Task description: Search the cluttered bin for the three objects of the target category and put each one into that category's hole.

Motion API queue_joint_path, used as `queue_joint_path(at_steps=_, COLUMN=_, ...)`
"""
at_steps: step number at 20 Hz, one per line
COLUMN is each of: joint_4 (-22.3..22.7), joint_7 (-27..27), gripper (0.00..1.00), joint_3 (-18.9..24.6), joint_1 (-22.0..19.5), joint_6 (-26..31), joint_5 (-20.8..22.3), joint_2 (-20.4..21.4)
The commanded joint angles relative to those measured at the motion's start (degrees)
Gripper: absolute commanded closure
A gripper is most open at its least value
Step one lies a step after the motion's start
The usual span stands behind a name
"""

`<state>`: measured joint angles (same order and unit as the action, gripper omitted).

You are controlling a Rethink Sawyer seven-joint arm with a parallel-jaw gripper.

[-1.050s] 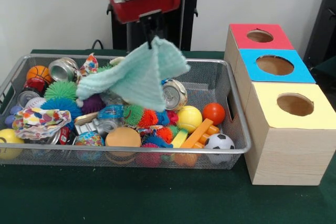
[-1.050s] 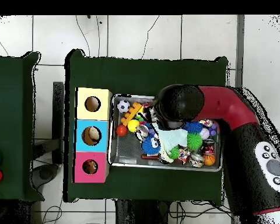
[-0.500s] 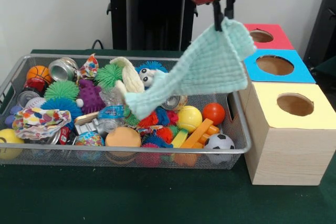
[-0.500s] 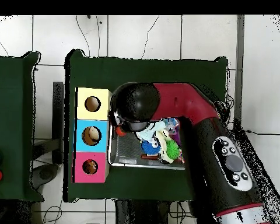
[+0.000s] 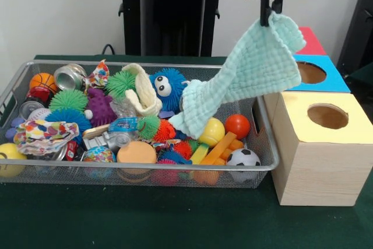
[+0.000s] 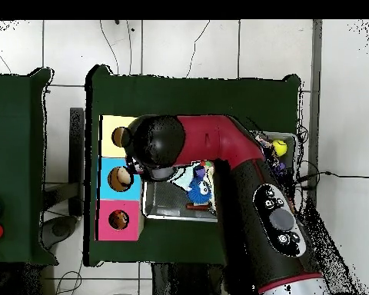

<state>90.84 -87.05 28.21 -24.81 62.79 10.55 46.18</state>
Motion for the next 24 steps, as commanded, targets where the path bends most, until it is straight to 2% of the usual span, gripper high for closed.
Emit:
queue_joint_path(at_steps=1, joint_4=3.9, joint_7=-13.4, gripper=1.0, joint_3=-5.9, joint_1=-0.2, joint_6=0.2, joint_5=-1.9, joint_2=-0.5)
queue_joint_path(at_steps=17, joint_4=6.4, joint_7=-10.0, gripper=1.0, joint_3=-8.3, joint_1=0.2, joint_6=-2.8, joint_5=-3.6, joint_2=0.4)
queue_joint_path(at_steps=24, joint_4=6.1, joint_7=-9.6, gripper=1.0, joint_3=-8.8, joint_1=0.6, joint_6=-3.1, joint_5=-3.8, joint_2=0.1)
